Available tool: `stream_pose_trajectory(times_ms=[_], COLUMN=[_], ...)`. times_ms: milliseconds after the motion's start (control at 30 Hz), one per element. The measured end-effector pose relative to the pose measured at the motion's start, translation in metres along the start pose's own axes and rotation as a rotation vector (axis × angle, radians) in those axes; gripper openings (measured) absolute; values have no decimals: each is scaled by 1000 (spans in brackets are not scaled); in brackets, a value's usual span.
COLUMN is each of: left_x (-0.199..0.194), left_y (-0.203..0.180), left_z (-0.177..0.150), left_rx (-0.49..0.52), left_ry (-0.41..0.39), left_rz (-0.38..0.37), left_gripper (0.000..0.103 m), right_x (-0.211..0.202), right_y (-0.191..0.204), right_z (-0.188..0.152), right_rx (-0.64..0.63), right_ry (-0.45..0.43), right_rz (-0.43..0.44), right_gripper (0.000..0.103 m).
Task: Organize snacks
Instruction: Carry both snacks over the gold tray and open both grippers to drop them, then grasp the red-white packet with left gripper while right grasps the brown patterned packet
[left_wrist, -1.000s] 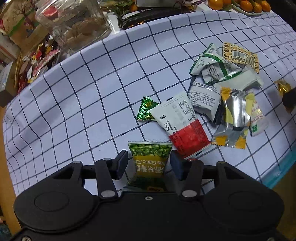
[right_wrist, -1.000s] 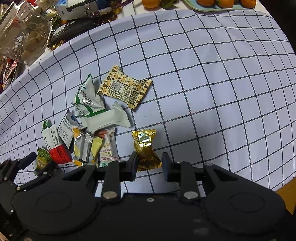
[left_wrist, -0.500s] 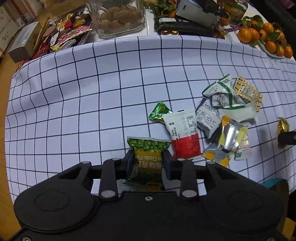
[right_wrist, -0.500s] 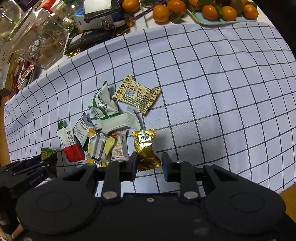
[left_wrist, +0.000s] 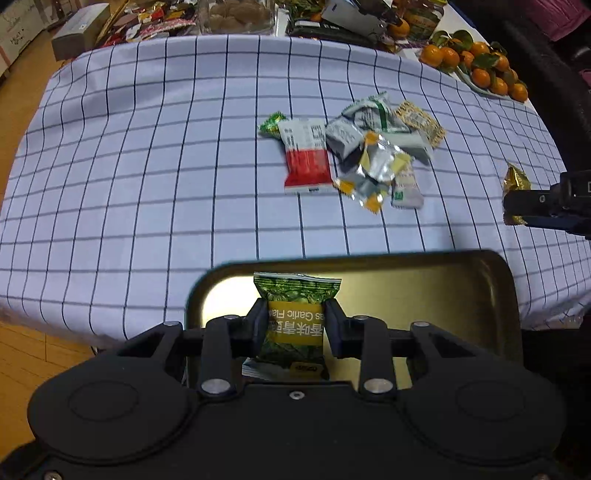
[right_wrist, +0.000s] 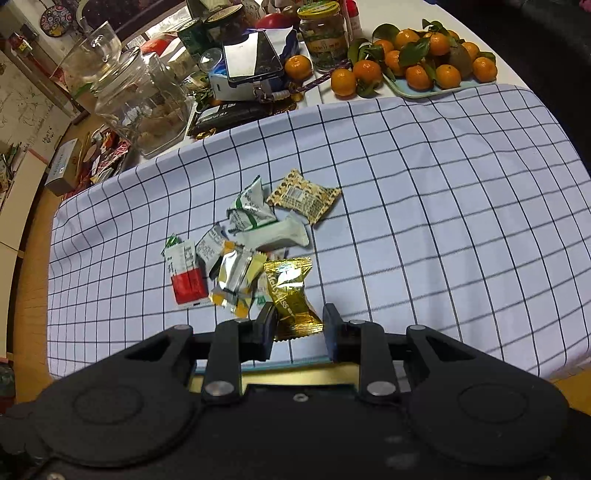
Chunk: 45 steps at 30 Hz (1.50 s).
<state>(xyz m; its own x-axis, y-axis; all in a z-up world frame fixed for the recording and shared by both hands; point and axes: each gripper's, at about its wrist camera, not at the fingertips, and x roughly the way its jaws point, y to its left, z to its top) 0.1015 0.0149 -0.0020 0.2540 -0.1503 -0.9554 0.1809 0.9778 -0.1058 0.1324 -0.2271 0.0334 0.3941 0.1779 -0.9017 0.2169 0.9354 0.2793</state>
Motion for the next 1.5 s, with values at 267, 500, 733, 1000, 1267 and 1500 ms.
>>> stream_pose_trajectory(times_ms=[267, 500, 733, 1000, 1267, 1500], left_x=[3, 7, 3, 1, -7, -17], left_y=[-2, -2, -5, -1, 4, 2], left_z=[-46, -57, -58, -57, -52, -39], left_rx=[-13, -18, 15, -9, -61, -51], left_ry=[32, 35, 20, 4, -46, -80], left_rz=[4, 17, 2, 28, 85, 104], left_gripper=[42, 42, 43, 43, 44, 44], right_x=[-14, 4, 4, 3, 8, 7], right_y=[-3, -6, -4, 0, 0, 1], right_z=[-96, -146, -149, -146, -142, -135], right_rx=[-2, -2, -43, -75, -72, -57], right_ry=[17, 124, 166, 193, 247, 284], right_rz=[9, -36, -63, -72, -101, -20], right_gripper=[28, 28, 33, 43, 43, 42])
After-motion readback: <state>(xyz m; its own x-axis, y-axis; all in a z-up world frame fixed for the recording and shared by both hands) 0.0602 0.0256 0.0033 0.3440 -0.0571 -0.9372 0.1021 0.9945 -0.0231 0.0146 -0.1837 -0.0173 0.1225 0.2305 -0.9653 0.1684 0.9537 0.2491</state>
